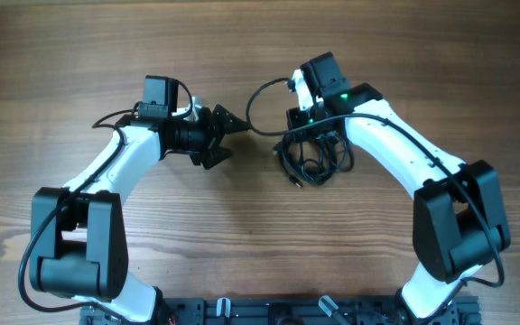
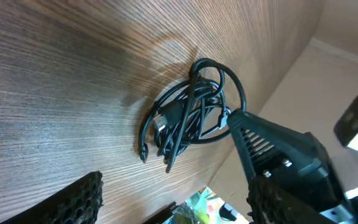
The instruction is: Untangle cables
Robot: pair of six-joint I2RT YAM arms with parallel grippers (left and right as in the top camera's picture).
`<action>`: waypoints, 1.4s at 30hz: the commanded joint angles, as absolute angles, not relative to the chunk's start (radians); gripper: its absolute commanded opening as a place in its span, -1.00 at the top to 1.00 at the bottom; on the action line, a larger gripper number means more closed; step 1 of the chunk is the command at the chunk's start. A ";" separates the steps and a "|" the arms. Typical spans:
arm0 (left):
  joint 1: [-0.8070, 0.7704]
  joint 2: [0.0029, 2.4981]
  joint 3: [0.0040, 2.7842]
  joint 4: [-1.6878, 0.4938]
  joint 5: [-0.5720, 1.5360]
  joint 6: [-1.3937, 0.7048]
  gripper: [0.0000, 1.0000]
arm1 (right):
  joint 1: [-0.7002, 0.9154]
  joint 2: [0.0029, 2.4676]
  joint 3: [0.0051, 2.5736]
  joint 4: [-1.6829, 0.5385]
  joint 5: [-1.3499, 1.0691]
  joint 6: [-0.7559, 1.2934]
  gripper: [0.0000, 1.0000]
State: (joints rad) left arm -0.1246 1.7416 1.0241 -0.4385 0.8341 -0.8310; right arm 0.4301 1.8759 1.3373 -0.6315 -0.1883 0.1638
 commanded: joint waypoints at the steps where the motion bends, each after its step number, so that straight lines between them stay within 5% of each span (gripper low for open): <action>1: -0.127 1.722 1.029 -0.439 0.822 -0.765 -0.47 | 0.403 1.831 1.402 -0.622 -0.403 0.157 0.91; 2: -0.127 1.722 1.029 -0.439 0.821 -0.733 -0.54 | 0.384 1.803 1.442 -0.634 -0.507 0.161 0.91; 3: -0.127 1.722 1.029 -0.439 0.824 -0.680 -0.88 | 0.351 1.765 1.497 -0.662 -0.619 0.196 0.91; 4: -0.127 1.722 1.029 -0.438 0.843 -0.624 -1.00 | 0.323 1.736 1.523 -0.679 -0.676 0.238 0.91; 8: -0.127 1.722 1.029 -0.378 1.049 -0.417 -0.99 | 0.261 1.678 1.524 -0.752 -0.889 0.260 0.91; 17: -0.127 1.722 1.029 -0.139 1.024 -0.479 -1.00 | 0.268 1.679 1.477 -0.799 -0.941 0.209 0.91; 25: -0.118 1.722 1.029 -0.176 0.896 -0.532 -1.00 | 0.253 1.761 1.456 -0.415 -0.817 0.247 0.91; 33: -0.086 1.722 1.029 -0.284 0.832 -0.525 -1.00 | 0.251 1.791 1.250 -0.957 -0.620 0.163 0.91; 37: -0.086 1.722 1.029 -0.286 0.831 -0.525 -1.00 | 0.251 1.792 1.140 -1.009 -0.510 0.165 0.68; 42: -0.086 1.722 1.029 -0.293 0.827 -0.525 -1.00 | 0.250 1.792 1.234 -1.150 -0.413 0.157 -0.04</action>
State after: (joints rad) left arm -0.0895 1.7397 1.0252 -0.2893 0.8345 -0.5259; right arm 0.2508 1.7813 1.1591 -1.1419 -0.4919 0.1669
